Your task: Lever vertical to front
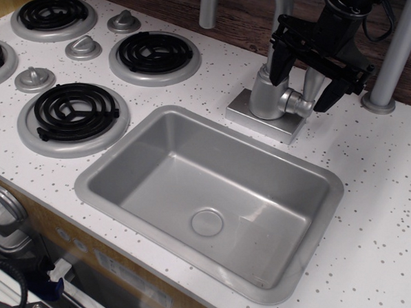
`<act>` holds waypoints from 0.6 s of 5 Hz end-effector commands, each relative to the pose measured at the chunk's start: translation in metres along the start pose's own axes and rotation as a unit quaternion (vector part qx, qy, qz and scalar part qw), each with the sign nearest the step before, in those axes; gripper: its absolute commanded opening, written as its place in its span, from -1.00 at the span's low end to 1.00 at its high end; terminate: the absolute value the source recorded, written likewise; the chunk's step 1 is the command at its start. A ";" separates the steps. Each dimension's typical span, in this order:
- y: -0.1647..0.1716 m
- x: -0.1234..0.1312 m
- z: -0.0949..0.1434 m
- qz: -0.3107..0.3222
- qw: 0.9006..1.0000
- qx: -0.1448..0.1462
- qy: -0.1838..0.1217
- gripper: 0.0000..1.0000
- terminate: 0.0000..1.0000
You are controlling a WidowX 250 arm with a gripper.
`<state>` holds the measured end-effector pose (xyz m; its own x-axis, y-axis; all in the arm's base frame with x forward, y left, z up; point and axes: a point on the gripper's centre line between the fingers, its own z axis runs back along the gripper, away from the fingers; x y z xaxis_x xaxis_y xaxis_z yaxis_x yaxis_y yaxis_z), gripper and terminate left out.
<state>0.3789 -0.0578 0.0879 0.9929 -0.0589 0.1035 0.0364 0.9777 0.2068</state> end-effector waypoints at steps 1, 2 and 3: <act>0.000 0.000 0.000 0.000 1.000 0.000 0.000 1.00 -1.00; 0.001 0.005 0.004 -0.024 0.997 0.000 -0.072 1.00 -1.00; 0.003 0.014 0.005 -0.050 0.991 0.005 -0.122 1.00 -1.00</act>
<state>0.3929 -0.0553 0.0680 0.9392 -0.2295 0.2553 0.1650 0.9539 0.2506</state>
